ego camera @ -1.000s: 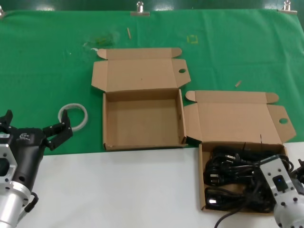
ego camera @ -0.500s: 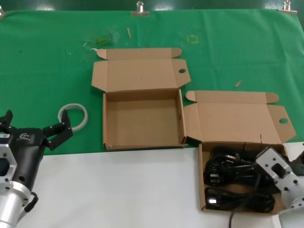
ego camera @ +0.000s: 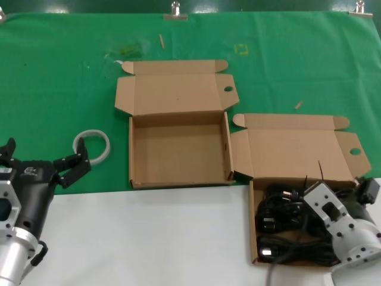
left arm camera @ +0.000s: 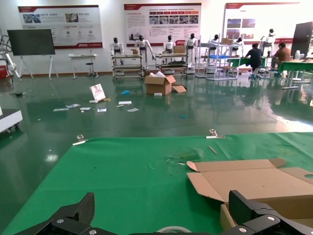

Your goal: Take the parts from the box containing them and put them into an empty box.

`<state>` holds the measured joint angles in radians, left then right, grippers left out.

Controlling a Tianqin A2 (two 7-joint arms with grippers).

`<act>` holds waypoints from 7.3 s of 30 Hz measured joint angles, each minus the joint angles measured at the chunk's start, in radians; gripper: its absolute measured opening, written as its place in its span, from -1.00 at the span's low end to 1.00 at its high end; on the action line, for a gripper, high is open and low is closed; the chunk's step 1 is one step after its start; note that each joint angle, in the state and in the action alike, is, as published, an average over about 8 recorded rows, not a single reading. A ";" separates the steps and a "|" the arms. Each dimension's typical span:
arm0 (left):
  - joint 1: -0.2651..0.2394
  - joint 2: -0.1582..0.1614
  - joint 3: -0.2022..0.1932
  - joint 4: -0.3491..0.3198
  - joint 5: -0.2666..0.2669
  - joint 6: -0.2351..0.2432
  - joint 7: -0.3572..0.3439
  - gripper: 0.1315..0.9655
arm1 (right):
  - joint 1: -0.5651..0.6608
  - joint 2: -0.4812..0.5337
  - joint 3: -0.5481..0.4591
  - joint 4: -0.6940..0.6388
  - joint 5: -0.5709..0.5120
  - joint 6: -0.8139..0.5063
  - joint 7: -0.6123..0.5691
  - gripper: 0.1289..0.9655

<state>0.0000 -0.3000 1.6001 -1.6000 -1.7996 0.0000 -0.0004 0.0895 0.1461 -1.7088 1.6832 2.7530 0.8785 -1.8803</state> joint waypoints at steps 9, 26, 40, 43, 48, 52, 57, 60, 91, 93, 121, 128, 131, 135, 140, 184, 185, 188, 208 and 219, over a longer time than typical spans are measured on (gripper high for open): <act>0.000 0.000 0.000 0.000 0.000 0.000 0.000 1.00 | 0.023 -0.005 -0.114 -0.021 0.000 -0.028 0.154 0.48; 0.000 0.000 0.000 0.000 0.000 0.000 0.000 1.00 | 0.013 -0.005 -0.117 -0.011 0.000 -0.037 0.175 -0.24; 0.000 0.000 0.000 0.000 0.000 0.000 0.000 1.00 | -0.019 -0.005 -0.091 0.034 0.000 -0.029 0.166 -0.79; 0.000 0.000 0.000 0.000 0.000 0.000 0.000 1.00 | -0.024 -0.005 -0.084 0.046 0.000 -0.026 0.162 -0.88; 0.000 0.000 0.000 0.000 0.000 0.000 0.000 1.00 | -0.031 -0.005 -0.072 0.080 0.000 -0.009 0.150 -0.89; 0.000 0.000 0.000 0.000 0.000 0.000 0.000 1.00 | -0.035 -0.005 -0.065 0.123 0.000 0.018 0.136 -0.90; 0.000 0.000 0.000 0.000 0.000 0.000 0.000 1.00 | -0.033 -0.005 -0.073 0.196 0.000 0.066 0.119 -0.90; 0.000 0.000 0.000 0.000 0.000 0.000 0.000 1.00 | -0.024 -0.005 -0.091 0.235 0.000 0.094 0.118 -0.90; 0.000 0.000 0.000 0.000 0.000 0.000 0.000 1.00 | 0.539 0.001 -0.755 -0.334 0.000 -0.248 0.621 -0.90; 0.000 0.000 0.000 0.000 0.000 0.000 0.000 1.00 | 0.560 0.001 -0.777 -0.366 0.000 -0.267 0.648 -0.90; 0.000 0.000 0.000 0.000 0.000 0.000 0.000 1.00 | 0.586 0.004 -0.807 -0.429 0.000 -0.317 0.720 -0.61; 0.000 0.000 0.000 0.000 0.000 0.000 0.000 1.00 | 0.583 0.004 -0.802 -0.427 -0.005 -0.320 0.726 -0.32; 0.000 0.000 0.000 0.000 0.000 0.000 0.000 1.00 | 0.572 0.004 -0.788 -0.422 -0.019 -0.328 0.743 -0.22; 0.000 0.000 0.000 0.000 0.000 0.000 0.000 1.00 | 0.548 0.004 -0.755 -0.410 -0.053 -0.348 0.785 0.03; 0.000 0.000 0.000 0.000 0.000 0.000 0.000 1.00 | 0.508 0.004 -0.701 -0.389 -0.109 -0.381 0.853 0.29; 0.000 0.000 0.000 0.000 0.000 0.000 0.000 1.00 | 0.112 0.004 -0.165 -0.187 -0.668 -0.711 1.534 1.00; 0.000 0.000 0.000 0.000 0.000 0.000 0.000 1.00 | 0.103 0.004 -0.152 -0.182 -0.681 -0.718 1.549 1.00; 0.000 0.000 0.000 0.000 0.000 0.000 0.000 1.00 | 0.076 0.004 -0.116 -0.168 -0.719 -0.740 1.595 1.00; 0.000 0.000 0.000 0.000 -0.001 0.000 0.000 1.00 | -0.066 0.004 0.077 -0.095 -0.920 -0.859 1.840 1.00; 0.000 0.000 0.000 0.000 0.000 0.000 0.000 1.00 | -0.067 0.004 0.078 -0.095 -0.921 -0.860 1.841 1.00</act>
<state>0.0000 -0.3000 1.6000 -1.6000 -1.7999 0.0000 -0.0001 0.0227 0.1497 -1.6307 1.5884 1.8320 0.0189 -0.0389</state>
